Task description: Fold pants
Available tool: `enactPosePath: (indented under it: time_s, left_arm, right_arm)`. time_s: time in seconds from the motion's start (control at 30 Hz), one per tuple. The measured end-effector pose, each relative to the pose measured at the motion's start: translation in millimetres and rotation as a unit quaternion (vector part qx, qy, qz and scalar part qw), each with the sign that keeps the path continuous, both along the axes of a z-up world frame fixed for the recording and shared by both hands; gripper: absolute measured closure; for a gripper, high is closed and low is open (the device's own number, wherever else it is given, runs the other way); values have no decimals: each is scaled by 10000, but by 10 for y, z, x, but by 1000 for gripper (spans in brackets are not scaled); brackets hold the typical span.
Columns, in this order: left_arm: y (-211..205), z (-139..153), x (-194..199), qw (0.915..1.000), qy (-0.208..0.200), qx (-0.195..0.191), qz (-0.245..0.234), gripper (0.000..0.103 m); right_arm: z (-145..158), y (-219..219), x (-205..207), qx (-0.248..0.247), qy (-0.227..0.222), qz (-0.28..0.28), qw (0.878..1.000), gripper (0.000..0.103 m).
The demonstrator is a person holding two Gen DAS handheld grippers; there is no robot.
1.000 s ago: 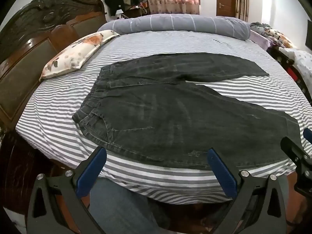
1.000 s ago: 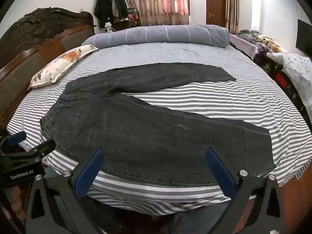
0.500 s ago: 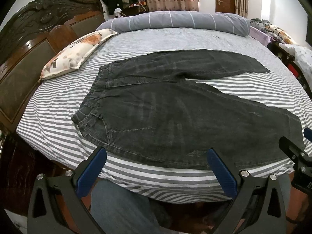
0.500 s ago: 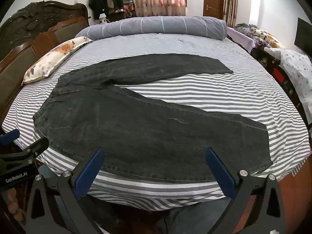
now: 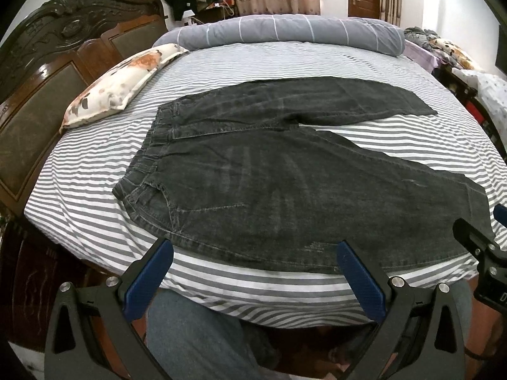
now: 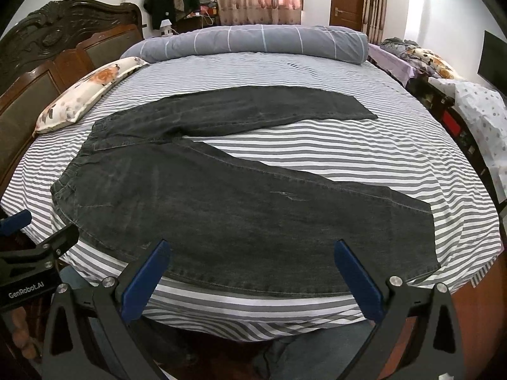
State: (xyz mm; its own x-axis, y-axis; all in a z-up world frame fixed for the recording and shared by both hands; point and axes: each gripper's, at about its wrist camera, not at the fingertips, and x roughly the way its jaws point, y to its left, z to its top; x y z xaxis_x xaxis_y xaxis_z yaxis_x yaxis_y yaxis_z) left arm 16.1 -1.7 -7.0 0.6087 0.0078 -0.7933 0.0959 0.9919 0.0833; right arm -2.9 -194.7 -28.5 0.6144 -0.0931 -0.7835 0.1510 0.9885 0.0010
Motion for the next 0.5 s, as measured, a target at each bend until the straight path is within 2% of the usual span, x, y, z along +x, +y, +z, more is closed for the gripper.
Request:
enactPosePath:
  time_s: [0.5]
  left_arm:
    - [-4,19,-7,10000,-9,50,-7,1]
  right_arm:
    - [26,-35,2,3,-27,-21,10000,0]
